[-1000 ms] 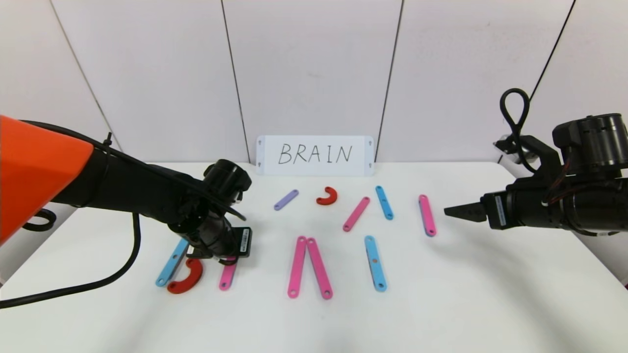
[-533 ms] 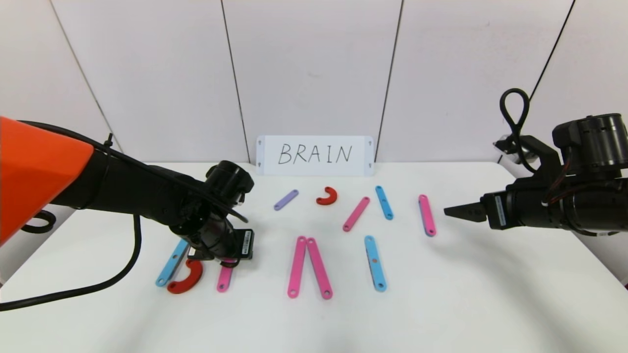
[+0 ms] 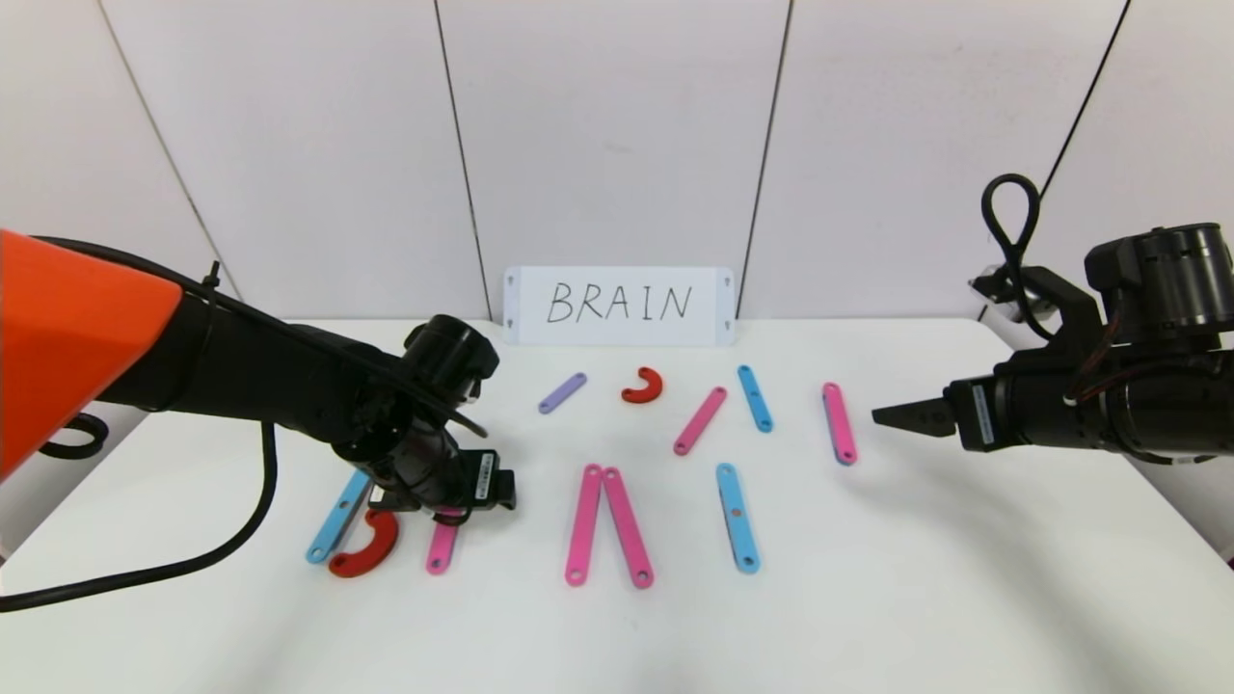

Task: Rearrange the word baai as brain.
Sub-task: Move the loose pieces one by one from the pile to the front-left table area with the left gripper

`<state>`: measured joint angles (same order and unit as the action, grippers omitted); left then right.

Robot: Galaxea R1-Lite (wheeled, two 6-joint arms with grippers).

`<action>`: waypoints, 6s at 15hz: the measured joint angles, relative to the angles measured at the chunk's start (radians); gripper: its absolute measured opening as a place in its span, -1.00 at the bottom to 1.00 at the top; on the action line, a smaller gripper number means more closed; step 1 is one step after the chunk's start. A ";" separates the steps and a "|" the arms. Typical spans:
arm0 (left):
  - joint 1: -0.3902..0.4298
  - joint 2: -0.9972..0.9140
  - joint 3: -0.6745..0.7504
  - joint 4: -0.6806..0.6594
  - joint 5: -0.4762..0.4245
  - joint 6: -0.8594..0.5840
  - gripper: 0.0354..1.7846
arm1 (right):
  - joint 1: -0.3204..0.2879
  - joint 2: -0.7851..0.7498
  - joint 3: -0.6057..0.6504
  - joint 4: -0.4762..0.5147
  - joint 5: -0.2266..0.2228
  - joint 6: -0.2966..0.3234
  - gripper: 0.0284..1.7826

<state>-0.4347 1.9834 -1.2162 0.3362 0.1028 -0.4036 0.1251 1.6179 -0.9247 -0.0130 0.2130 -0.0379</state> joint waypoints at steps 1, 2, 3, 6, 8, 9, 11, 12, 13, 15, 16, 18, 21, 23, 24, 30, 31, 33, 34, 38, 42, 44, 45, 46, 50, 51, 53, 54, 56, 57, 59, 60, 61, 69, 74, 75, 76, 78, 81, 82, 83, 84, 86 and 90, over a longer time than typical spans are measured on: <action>0.000 0.000 -0.001 -0.001 -0.002 0.000 0.94 | 0.001 0.000 0.000 0.000 0.000 0.000 0.91; -0.001 0.000 -0.003 -0.001 -0.004 -0.001 0.94 | 0.002 0.000 0.003 -0.001 0.000 0.000 0.91; -0.001 0.000 -0.007 -0.002 -0.005 -0.007 0.94 | 0.004 0.000 0.003 -0.001 0.000 0.000 0.91; -0.003 0.000 -0.005 -0.052 -0.020 -0.016 0.94 | 0.008 0.000 0.005 -0.001 -0.001 0.000 0.91; -0.004 -0.001 -0.001 -0.060 -0.054 -0.021 0.94 | 0.009 0.000 0.006 -0.001 -0.001 0.000 0.91; -0.004 -0.002 -0.001 -0.061 -0.064 -0.022 0.94 | 0.009 0.000 0.006 -0.001 -0.001 0.000 0.91; -0.004 -0.005 0.000 -0.063 -0.071 -0.022 0.94 | 0.009 0.000 0.006 -0.001 -0.001 0.000 0.91; -0.004 -0.005 0.001 -0.063 -0.071 -0.021 0.94 | 0.009 0.000 0.006 -0.001 -0.001 0.000 0.91; -0.006 -0.005 0.001 -0.063 -0.071 -0.021 0.94 | 0.009 0.000 0.006 -0.002 -0.001 0.000 0.91; -0.009 -0.009 0.005 -0.076 -0.079 -0.025 0.94 | 0.009 0.000 0.006 -0.001 -0.001 0.000 0.91; -0.010 -0.010 0.008 -0.080 -0.081 -0.026 0.94 | 0.009 0.000 0.006 -0.001 -0.001 0.000 0.91; -0.011 -0.014 0.010 -0.084 -0.084 -0.027 0.94 | 0.009 0.001 0.006 -0.002 -0.001 0.000 0.91; -0.012 -0.017 0.011 -0.083 -0.087 -0.027 0.94 | 0.009 0.003 0.006 -0.001 -0.001 0.000 0.91; -0.012 -0.020 0.011 -0.083 -0.086 -0.027 0.94 | 0.009 0.004 0.006 -0.001 -0.001 0.000 0.91; -0.011 -0.023 0.010 -0.083 -0.081 -0.024 0.94 | 0.010 0.005 0.006 -0.001 -0.001 0.000 0.91; -0.010 -0.072 -0.099 -0.081 -0.044 0.075 0.94 | 0.011 0.004 0.006 -0.002 -0.001 0.000 0.91; -0.010 -0.069 -0.131 -0.082 -0.044 0.112 0.94 | 0.010 0.003 0.006 -0.002 -0.001 0.000 0.91; -0.010 -0.042 -0.204 -0.101 -0.047 0.177 0.94 | 0.010 -0.001 0.006 -0.002 -0.001 0.000 0.91; -0.012 -0.023 -0.239 -0.116 -0.049 0.198 0.94 | 0.009 -0.002 0.006 -0.002 -0.001 0.000 0.91; -0.035 0.088 -0.387 -0.150 -0.051 0.216 0.94 | 0.009 -0.002 0.006 -0.002 -0.001 0.000 0.91; -0.064 0.203 -0.510 -0.167 -0.051 0.243 0.94 | 0.006 -0.003 0.005 -0.002 -0.001 0.000 0.91; -0.069 0.254 -0.538 -0.242 -0.057 0.266 0.94 | 0.003 -0.003 0.004 -0.002 -0.001 0.000 0.91; -0.072 0.272 -0.543 -0.276 -0.063 0.271 0.94 | 0.002 -0.003 0.004 -0.002 -0.001 0.000 0.91; -0.075 0.290 -0.544 -0.313 -0.067 0.274 0.94 | 0.002 -0.002 0.004 -0.002 -0.001 0.000 0.91; -0.087 0.360 -0.550 -0.413 -0.095 0.317 0.94 | 0.001 0.000 0.011 -0.043 -0.006 0.001 0.91; -0.090 0.374 -0.550 -0.438 -0.097 0.321 0.94 | 0.000 0.001 0.019 -0.074 -0.007 0.003 0.91; -0.099 0.400 -0.552 -0.482 -0.100 0.324 0.94 | -0.001 0.004 0.035 -0.123 -0.008 0.006 0.91; -0.104 0.411 -0.553 -0.491 -0.101 0.325 0.94 | 0.001 0.005 0.039 -0.123 -0.008 0.006 0.91; -0.113 0.426 -0.554 -0.500 -0.113 0.324 0.94 | 0.004 0.008 0.042 -0.124 -0.008 0.007 0.91; -0.116 0.432 -0.554 -0.502 -0.117 0.323 0.94 | 0.004 0.009 0.042 -0.123 -0.008 0.007 0.91; -0.120 0.441 -0.555 -0.505 -0.124 0.324 0.94 | 0.005 0.009 0.043 -0.123 -0.008 0.007 0.91; -0.123 0.445 -0.555 -0.506 -0.124 0.324 0.94 | 0.005 0.010 0.043 -0.123 -0.008 0.007 0.91; -0.125 0.447 -0.555 -0.506 -0.124 0.324 0.94 | 0.005 0.010 0.043 -0.123 -0.007 0.007 0.91; -0.142 0.461 -0.556 -0.543 -0.152 0.324 0.94 | 0.004 0.010 0.044 -0.123 -0.007 0.006 0.91; -0.147 0.474 -0.556 -0.584 -0.157 0.331 0.94 | 0.002 0.008 0.047 -0.124 -0.007 0.006 0.91; -0.148 0.477 -0.556 -0.585 -0.157 0.343 0.94 | 0.002 0.008 0.047 -0.124 -0.007 0.006 0.91; -0.150 0.481 -0.556 -0.587 -0.158 0.354 0.94 | 0.002 0.008 0.047 -0.124 -0.007 0.005 0.91; -0.153 0.488 -0.556 -0.596 -0.158 0.362 0.94 | 0.002 0.008 0.047 -0.124 -0.007 0.005 0.91; -0.154 0.502 -0.564 -0.617 -0.156 0.375 0.94 | 0.002 0.008 0.047 -0.124 -0.008 0.005 0.91; -0.154 0.506 -0.569 -0.617 -0.155 0.377 0.94 | 0.002 0.008 0.047 -0.124 -0.008 0.005 0.91; -0.154 0.510 -0.573 -0.617 -0.154 0.377 0.94 | 0.002 0.008 0.047 -0.124 -0.007 0.005 0.91; -0.154 0.511 -0.574 -0.617 -0.154 0.377 0.94 | 0.002 0.008 0.047 -0.124 -0.007 0.005 0.91; -0.154 0.517 -0.579 -0.617 -0.151 0.384 0.93 | 0.002 0.008 0.047 -0.124 -0.007 0.005 0.91; -0.153 0.531 -0.582 -0.618 -0.141 0.437 0.59 | 0.002 0.007 0.049 -0.124 -0.008 0.005 0.91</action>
<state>-0.5877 2.5145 -1.7981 -0.2817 -0.0379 0.0332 0.1270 1.6245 -0.8760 -0.1366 0.2053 -0.0332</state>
